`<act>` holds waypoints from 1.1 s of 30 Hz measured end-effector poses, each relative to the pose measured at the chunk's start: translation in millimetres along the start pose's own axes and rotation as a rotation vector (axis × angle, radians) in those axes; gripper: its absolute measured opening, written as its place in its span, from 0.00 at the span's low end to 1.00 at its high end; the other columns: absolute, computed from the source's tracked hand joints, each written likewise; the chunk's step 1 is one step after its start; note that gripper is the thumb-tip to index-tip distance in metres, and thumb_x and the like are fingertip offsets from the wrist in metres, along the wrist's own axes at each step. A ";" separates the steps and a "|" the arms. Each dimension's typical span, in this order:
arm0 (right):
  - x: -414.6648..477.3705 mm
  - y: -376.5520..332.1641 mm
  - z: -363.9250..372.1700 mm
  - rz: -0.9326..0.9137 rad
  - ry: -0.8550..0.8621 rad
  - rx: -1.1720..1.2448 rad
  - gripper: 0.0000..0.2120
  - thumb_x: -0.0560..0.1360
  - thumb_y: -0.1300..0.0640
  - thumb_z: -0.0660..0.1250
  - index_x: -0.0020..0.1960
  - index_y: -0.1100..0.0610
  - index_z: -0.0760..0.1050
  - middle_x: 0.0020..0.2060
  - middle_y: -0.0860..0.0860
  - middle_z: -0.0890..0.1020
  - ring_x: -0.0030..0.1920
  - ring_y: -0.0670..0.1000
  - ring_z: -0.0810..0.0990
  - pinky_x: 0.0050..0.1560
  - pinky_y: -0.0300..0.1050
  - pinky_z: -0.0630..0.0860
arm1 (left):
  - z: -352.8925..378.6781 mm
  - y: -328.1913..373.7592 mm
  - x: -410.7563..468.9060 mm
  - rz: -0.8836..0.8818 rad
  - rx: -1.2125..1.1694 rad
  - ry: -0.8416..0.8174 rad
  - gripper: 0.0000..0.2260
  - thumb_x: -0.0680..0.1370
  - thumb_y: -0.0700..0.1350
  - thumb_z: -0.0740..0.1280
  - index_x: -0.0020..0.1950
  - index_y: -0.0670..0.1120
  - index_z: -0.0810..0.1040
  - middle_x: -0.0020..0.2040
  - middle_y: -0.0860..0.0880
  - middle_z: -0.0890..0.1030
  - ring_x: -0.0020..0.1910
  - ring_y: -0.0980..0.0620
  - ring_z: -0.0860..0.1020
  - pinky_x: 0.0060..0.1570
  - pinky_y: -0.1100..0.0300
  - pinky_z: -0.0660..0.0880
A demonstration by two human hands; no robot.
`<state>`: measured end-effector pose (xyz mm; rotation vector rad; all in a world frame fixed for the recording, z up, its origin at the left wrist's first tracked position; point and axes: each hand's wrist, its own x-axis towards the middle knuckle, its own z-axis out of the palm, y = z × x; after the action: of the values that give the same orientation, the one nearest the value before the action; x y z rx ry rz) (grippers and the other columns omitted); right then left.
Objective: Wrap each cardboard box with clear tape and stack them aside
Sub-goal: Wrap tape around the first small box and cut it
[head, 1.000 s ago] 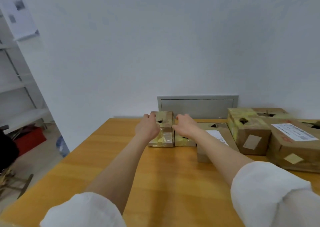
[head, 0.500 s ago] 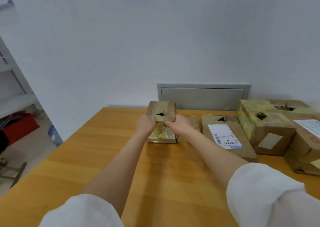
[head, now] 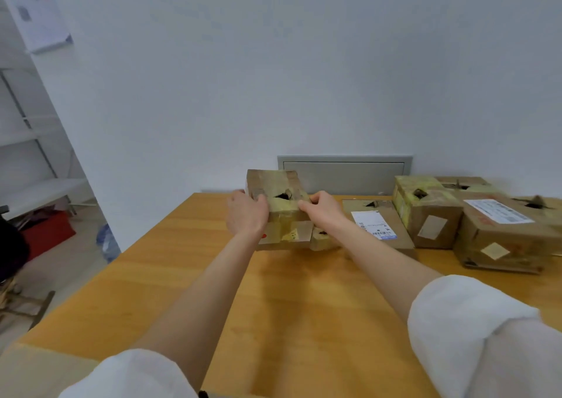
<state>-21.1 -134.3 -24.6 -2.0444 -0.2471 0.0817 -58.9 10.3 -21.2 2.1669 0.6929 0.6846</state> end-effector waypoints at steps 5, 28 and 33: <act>-34.2 -2.4 -25.4 -0.008 0.028 0.046 0.15 0.79 0.58 0.62 0.65 0.60 0.70 0.56 0.53 0.76 0.53 0.52 0.74 0.56 0.49 0.74 | -15.3 5.3 -30.4 -0.021 0.022 -0.064 0.18 0.75 0.56 0.57 0.51 0.45 0.79 0.51 0.44 0.80 0.44 0.42 0.80 0.47 0.49 0.78; -118.0 70.3 -115.3 0.289 0.021 -0.123 0.12 0.76 0.59 0.69 0.54 0.67 0.73 0.41 0.61 0.82 0.35 0.55 0.83 0.33 0.45 0.82 | 20.1 33.1 -115.9 0.213 0.055 -0.819 0.22 0.77 0.48 0.69 0.69 0.43 0.71 0.54 0.47 0.78 0.51 0.50 0.78 0.50 0.57 0.78; -104.5 78.8 -122.2 0.101 0.102 -0.614 0.20 0.74 0.65 0.61 0.66 0.60 0.72 0.60 0.58 0.77 0.55 0.57 0.79 0.54 0.52 0.80 | 32.3 32.2 -119.2 0.445 0.352 -0.725 0.31 0.71 0.67 0.67 0.63 0.45 0.74 0.56 0.48 0.79 0.52 0.49 0.77 0.50 0.56 0.76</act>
<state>-92.2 -297.8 -41.9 -2.6628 -0.1096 -0.0431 -114.2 -102.3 -44.6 2.6790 -0.0674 -0.0611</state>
